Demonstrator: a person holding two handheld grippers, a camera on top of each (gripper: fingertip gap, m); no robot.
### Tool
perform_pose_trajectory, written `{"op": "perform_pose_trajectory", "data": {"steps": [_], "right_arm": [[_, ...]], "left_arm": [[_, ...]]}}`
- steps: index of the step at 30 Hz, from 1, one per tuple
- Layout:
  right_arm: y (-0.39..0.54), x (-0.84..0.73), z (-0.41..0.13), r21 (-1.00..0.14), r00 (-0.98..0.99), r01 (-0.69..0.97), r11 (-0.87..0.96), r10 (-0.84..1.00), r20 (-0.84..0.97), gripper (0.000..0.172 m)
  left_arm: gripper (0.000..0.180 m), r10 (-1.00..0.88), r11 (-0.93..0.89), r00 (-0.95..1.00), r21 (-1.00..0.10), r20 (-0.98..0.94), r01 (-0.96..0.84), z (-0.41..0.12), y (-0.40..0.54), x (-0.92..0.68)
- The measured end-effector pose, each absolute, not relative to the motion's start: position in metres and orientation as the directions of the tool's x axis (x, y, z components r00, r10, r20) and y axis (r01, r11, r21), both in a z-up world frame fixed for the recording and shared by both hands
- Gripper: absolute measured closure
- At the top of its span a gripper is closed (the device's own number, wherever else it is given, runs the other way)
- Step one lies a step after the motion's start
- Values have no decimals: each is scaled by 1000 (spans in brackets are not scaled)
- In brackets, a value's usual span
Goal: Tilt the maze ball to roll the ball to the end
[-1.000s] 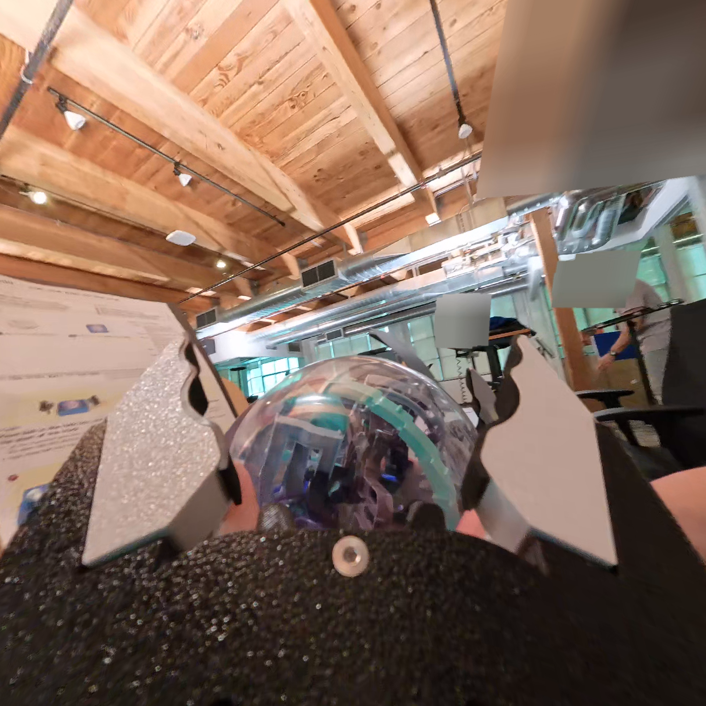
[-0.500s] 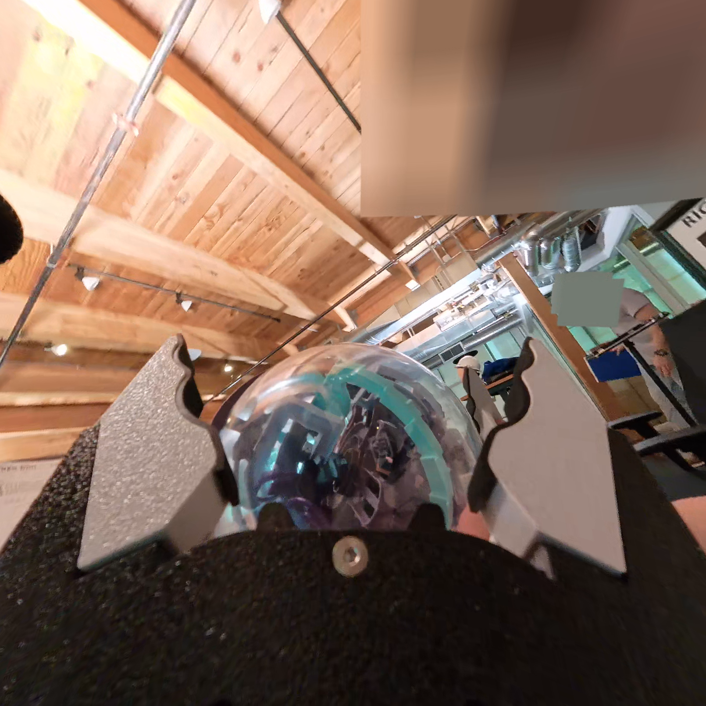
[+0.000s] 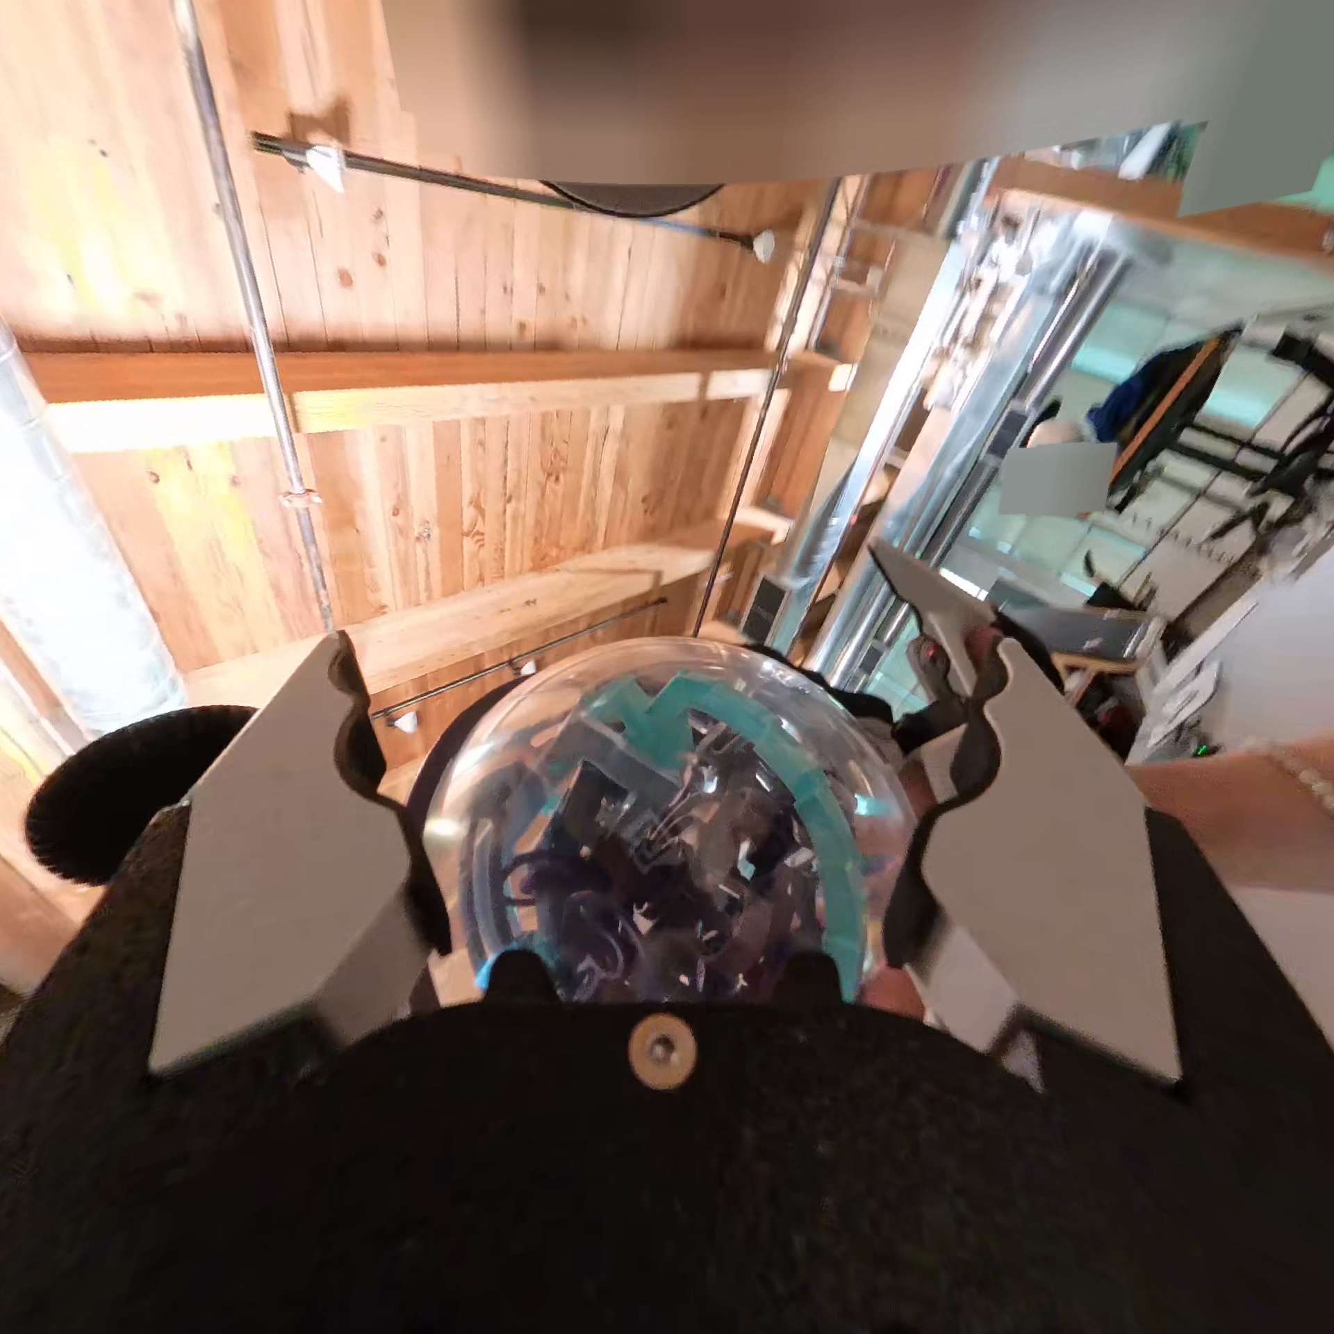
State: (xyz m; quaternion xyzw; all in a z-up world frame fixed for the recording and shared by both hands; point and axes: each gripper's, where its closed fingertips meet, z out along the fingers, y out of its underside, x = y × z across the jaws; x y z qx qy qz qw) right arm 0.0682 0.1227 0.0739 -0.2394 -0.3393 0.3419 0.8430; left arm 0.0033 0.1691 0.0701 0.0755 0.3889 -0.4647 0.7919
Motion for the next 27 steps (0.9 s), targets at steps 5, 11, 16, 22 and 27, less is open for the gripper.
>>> {"op": "perform_pose_trajectory", "data": {"steps": [5,11,16,22,27], "right_arm": [[134,77,65,-673,537,-421,609,765,356,92],[141,96,59,-650,530,-515,559,803,272,94],[150,108,55,-614,501,-610,501,844,191,96],[146,112,54,-591,486,-630,504,849,205,101],[132,112,64,-564,510,-610,556,821,257,105]], "left_arm": [[24,-635,659,296,-300,-713,690,66,174,27],[23,-545,759,309,-303,-779,576,59,166,44],[23,-501,815,326,-311,-802,489,60,163,49],[24,-401,856,362,-203,-842,476,55,151,48],[24,-350,854,428,-97,-833,511,56,137,41]]}}
